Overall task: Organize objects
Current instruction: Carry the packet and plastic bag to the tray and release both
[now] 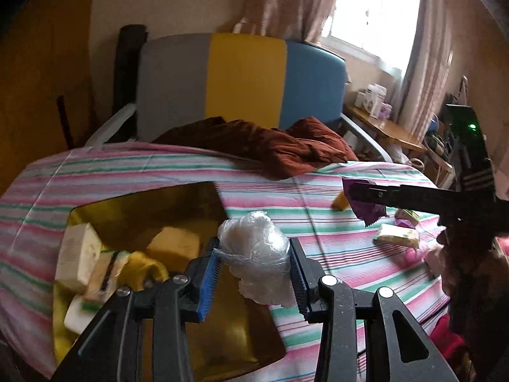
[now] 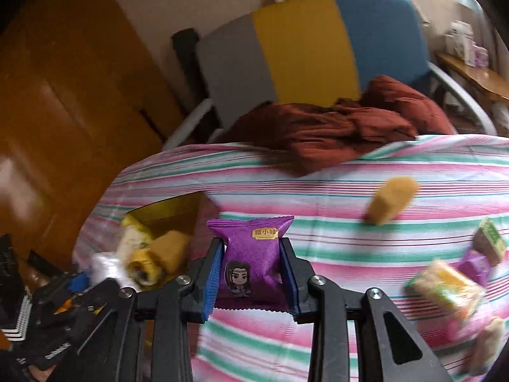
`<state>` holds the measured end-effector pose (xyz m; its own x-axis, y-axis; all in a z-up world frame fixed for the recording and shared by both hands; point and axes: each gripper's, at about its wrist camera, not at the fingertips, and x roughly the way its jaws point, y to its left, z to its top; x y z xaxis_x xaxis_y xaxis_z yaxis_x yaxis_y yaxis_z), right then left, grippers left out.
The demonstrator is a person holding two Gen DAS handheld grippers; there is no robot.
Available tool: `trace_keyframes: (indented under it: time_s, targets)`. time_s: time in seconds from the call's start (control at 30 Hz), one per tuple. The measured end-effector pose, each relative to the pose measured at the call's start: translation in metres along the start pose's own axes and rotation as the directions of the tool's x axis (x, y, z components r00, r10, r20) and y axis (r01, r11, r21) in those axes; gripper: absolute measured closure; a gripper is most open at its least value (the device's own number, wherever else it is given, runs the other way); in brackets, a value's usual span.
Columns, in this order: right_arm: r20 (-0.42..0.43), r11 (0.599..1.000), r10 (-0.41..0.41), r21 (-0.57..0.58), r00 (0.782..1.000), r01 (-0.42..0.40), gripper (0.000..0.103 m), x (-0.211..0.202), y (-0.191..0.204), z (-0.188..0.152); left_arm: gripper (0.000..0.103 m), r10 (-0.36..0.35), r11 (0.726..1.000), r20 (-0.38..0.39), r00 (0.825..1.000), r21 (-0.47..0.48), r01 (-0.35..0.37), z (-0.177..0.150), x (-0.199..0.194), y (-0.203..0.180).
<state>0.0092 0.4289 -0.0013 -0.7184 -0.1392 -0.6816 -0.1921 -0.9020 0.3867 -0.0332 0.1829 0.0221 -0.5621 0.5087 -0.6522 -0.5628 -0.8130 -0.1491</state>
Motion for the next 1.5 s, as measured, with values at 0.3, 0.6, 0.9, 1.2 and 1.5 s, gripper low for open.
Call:
trace_keyframes:
  time_s: [0.3, 0.6, 0.9, 1.2, 1.5]
  targets:
    - [-0.084, 0.989, 0.124, -0.064, 0.989, -0.130, 0.069, 0.042, 0.084, -0.018, 0.061, 0.113, 0.985, 0.014, 0.993, -0.136, -0.110, -0.025, -0.030, 0.084]
    - [-0.114, 0.979, 0.187, -0.057, 0.976, -0.195, 0.061, 0.087, 0.141, 0.008, 0.048, 0.169, 0.957, -0.016, 0.986, -0.235, -0.168, -0.043, -0.024, 0.140]
    - [-0.140, 0.980, 0.183, -0.051, 0.973, -0.192, 0.048, 0.105, 0.158, 0.001, 0.038, 0.175, 0.948, -0.040, 0.984, -0.264, -0.179, -0.055, -0.019, 0.151]
    - [-0.159, 0.992, 0.052, -0.102, 0.986, -0.069, 0.048, 0.097, 0.147, -0.043, 0.035, 0.202, 0.944, -0.035, 0.979, -0.258, -0.204, -0.060, -0.027, 0.143]
    - [-0.100, 0.988, -0.047, -0.148, 0.994, 0.032, 0.045, 0.068, 0.140, -0.062, 0.031, 0.225, 0.958, 0.012, 0.974, -0.183, -0.219, -0.056, -0.042, 0.119]
